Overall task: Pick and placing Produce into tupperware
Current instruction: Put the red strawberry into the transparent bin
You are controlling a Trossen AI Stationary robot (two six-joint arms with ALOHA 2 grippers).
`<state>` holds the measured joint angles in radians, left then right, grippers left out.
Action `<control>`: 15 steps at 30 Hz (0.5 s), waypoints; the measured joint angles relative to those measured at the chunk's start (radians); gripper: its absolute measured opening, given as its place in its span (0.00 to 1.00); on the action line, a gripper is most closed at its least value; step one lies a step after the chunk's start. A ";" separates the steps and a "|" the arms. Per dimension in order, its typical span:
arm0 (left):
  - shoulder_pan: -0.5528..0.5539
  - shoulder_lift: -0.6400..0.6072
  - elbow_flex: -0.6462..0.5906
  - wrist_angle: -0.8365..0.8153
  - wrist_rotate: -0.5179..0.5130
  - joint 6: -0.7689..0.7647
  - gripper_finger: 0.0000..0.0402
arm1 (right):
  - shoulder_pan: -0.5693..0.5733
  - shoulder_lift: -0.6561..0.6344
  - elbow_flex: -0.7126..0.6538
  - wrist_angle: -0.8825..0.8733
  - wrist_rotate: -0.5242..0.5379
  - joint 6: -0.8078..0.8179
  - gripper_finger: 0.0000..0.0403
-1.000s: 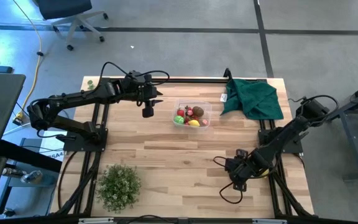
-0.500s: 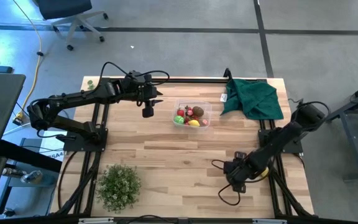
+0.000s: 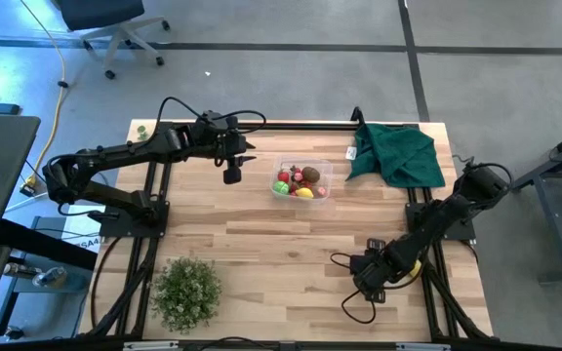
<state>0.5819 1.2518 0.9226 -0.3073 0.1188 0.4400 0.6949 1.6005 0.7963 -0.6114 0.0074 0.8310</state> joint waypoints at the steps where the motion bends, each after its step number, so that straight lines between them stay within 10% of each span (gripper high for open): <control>1: 0.000 0.000 0.000 0.000 0.000 0.000 0.31 | 0.000 0.000 0.000 0.000 0.000 0.000 0.61; 15: 0.000 0.000 0.000 0.000 0.000 0.000 0.31 | -0.001 0.001 -0.002 -0.007 0.021 -0.001 0.44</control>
<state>0.5823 1.2518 0.9226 -0.3073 0.1188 0.4402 0.6937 1.6016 0.7940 -0.6182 0.0281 0.8297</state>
